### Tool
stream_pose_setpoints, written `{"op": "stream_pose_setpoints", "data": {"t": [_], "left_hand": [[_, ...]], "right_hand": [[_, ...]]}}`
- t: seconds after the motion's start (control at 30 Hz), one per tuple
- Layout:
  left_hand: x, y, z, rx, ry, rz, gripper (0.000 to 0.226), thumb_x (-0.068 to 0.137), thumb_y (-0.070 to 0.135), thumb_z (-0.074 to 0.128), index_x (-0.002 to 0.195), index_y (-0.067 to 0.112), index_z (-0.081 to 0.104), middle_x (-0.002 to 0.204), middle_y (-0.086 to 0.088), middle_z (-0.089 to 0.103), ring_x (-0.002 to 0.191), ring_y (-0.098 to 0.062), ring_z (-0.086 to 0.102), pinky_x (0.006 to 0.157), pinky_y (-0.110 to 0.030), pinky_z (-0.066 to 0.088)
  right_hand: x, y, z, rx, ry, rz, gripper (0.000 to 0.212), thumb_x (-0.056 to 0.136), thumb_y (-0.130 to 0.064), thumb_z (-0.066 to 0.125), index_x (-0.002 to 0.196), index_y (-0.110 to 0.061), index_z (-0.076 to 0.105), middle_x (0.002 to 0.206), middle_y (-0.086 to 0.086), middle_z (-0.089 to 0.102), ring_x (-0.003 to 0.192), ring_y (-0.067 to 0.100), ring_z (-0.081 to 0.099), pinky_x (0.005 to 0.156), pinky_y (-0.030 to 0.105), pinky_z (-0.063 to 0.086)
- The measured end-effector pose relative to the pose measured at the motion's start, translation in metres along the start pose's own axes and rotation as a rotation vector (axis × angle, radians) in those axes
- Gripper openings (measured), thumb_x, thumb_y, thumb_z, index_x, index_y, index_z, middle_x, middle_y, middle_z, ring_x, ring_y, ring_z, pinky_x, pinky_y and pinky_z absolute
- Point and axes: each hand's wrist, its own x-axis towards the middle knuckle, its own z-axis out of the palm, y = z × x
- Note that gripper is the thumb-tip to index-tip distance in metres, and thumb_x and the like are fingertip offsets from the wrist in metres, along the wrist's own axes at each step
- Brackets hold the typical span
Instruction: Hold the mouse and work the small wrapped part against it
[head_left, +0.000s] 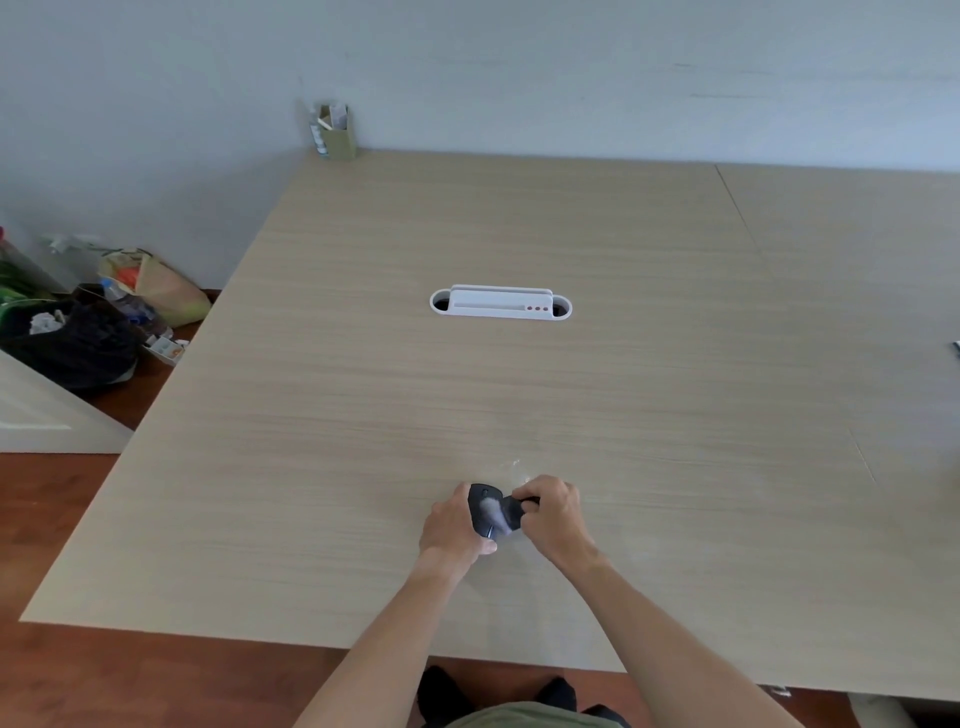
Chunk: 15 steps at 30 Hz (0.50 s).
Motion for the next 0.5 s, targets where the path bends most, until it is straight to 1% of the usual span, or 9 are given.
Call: {"op": "stream_pose_setpoints", "data": {"t": [0.03,0.1,0.13,0.2,0.27,0.3,0.37,0.43,0.5], "left_hand": [[0.000,0.000,0.000,0.006,0.002,0.002,0.077,0.063,0.023,0.083,0.130,0.026,0.046,0.113,-0.006,0.062,0.103,-0.026,0.059,0.079,-0.030,0.051],[-0.001,-0.001,0.000,0.010,0.008,0.009,0.076,0.063,0.023,0.083,0.130,0.026,0.046,0.112,-0.005,0.062,0.100,-0.026,0.061,0.074,-0.029,0.050],[0.000,-0.002,0.000,0.001,0.006,0.009,0.076,0.063,0.023,0.083,0.130,0.026,0.046,0.112,-0.004,0.062,0.099,-0.026,0.061,0.073,-0.029,0.048],[0.000,-0.002,0.000,-0.033,0.004,0.010,0.075,0.064,0.022,0.083,0.130,0.025,0.047,0.112,-0.002,0.063,0.101,-0.024,0.061,0.075,-0.028,0.048],[0.000,-0.001,0.001,-0.057,0.012,0.009,0.073,0.063,0.021,0.084,0.128,0.024,0.049,0.107,0.000,0.065,0.098,-0.023,0.063,0.077,-0.030,0.051],[-0.001,-0.001,0.001,-0.061,0.016,0.007,0.073,0.062,0.021,0.084,0.127,0.023,0.050,0.105,0.000,0.065,0.097,-0.022,0.063,0.078,-0.031,0.053],[-0.001,-0.001,0.001,-0.074,0.021,-0.009,0.076,0.062,0.019,0.085,0.129,0.021,0.049,0.108,-0.001,0.064,0.100,-0.024,0.062,0.079,-0.031,0.052],[-0.002,-0.001,0.001,-0.074,0.025,-0.030,0.079,0.063,0.020,0.085,0.132,0.020,0.047,0.115,-0.004,0.061,0.106,-0.026,0.060,0.080,-0.029,0.050],[-0.002,0.000,0.001,-0.055,0.026,-0.047,0.081,0.062,0.022,0.085,0.133,0.021,0.045,0.116,-0.006,0.058,0.105,-0.027,0.060,0.080,-0.032,0.051]], "right_hand": [[0.002,0.000,-0.001,-0.024,0.025,0.010,0.025,0.063,0.013,0.045,0.059,-0.002,0.064,0.070,0.009,0.062,0.066,0.025,0.056,0.054,0.030,0.042],[0.004,-0.001,-0.002,-0.037,0.095,0.010,0.023,0.064,0.014,0.043,0.056,-0.003,0.057,0.071,0.009,0.058,0.067,0.028,0.055,0.054,0.036,0.040],[0.004,-0.004,-0.002,-0.012,0.126,-0.006,0.026,0.066,0.014,0.043,0.061,-0.002,0.063,0.075,0.008,0.060,0.069,0.025,0.056,0.055,0.032,0.042],[0.004,-0.012,0.000,0.048,0.125,-0.054,0.031,0.069,0.014,0.048,0.074,-0.003,0.074,0.080,0.006,0.068,0.073,0.018,0.060,0.060,0.014,0.043],[0.006,-0.018,0.004,0.048,-0.023,-0.055,0.031,0.071,0.013,0.053,0.082,-0.003,0.076,0.084,0.008,0.073,0.078,0.017,0.063,0.061,0.006,0.041],[0.009,-0.021,0.006,0.036,-0.117,-0.028,0.031,0.071,0.012,0.052,0.085,-0.002,0.077,0.085,0.009,0.073,0.080,0.019,0.064,0.061,0.007,0.042],[0.017,-0.025,0.007,-0.006,-0.183,0.020,0.028,0.069,0.011,0.049,0.077,0.000,0.074,0.080,0.015,0.071,0.077,0.026,0.062,0.060,0.023,0.048],[0.025,-0.028,0.003,-0.090,-0.115,0.059,0.018,0.066,0.009,0.048,0.056,-0.002,0.059,0.066,0.014,0.059,0.063,0.031,0.053,0.052,0.034,0.045],[0.032,-0.031,-0.004,-0.150,-0.024,0.061,0.031,0.071,0.005,0.052,0.048,-0.009,0.037,0.058,0.008,0.043,0.053,0.026,0.037,0.047,0.032,0.033]]}}
